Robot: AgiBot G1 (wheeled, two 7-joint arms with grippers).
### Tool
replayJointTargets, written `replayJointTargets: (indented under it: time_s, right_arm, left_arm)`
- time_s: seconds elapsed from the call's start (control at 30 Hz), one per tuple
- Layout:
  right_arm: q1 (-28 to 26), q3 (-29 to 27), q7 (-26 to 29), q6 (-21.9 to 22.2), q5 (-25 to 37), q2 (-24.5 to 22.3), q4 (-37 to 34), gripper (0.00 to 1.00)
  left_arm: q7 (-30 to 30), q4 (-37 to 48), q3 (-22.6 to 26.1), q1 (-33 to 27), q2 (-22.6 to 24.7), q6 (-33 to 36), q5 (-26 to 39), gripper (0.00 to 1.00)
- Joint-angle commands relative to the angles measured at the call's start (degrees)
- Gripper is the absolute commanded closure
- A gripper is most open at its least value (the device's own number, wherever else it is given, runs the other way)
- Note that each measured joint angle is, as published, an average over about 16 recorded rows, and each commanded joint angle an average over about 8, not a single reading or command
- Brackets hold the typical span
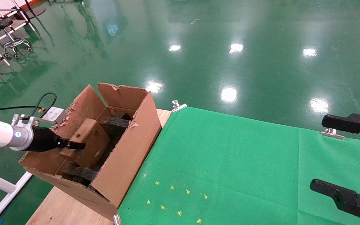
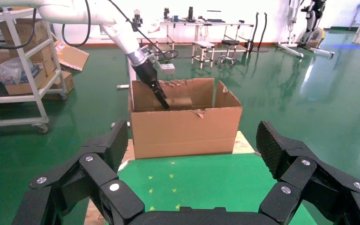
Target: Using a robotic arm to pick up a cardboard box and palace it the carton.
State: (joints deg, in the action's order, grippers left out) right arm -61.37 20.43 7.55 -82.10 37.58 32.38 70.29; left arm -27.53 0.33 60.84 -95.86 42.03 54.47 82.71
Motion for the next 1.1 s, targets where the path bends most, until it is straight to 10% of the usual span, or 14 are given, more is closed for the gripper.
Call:
replayJointTargets:
  time_s: [0.03,0.6,1.1]
  right_arm:
    - [0.0,0.0,0.0,0.0,0.0,0.0,0.0,0.0]
    - [0.0,0.0,0.0,0.0,0.0,0.0,0.0,0.0]
    - [0.0,0.0,0.0,0.0,0.0,0.0,0.0,0.0]
  left_arm:
    - [-0.01,-0.1,0.03,-0.36,-0.06,0.2,0.04,0.0]
    - [-0.68,-6.07,-3.04,-11.84,-4.89,9.72,-4.39,0.0]
    - [-8.24,-10.4,-14.45,-8.73,-5.05,34.81,-25.16,0.0]
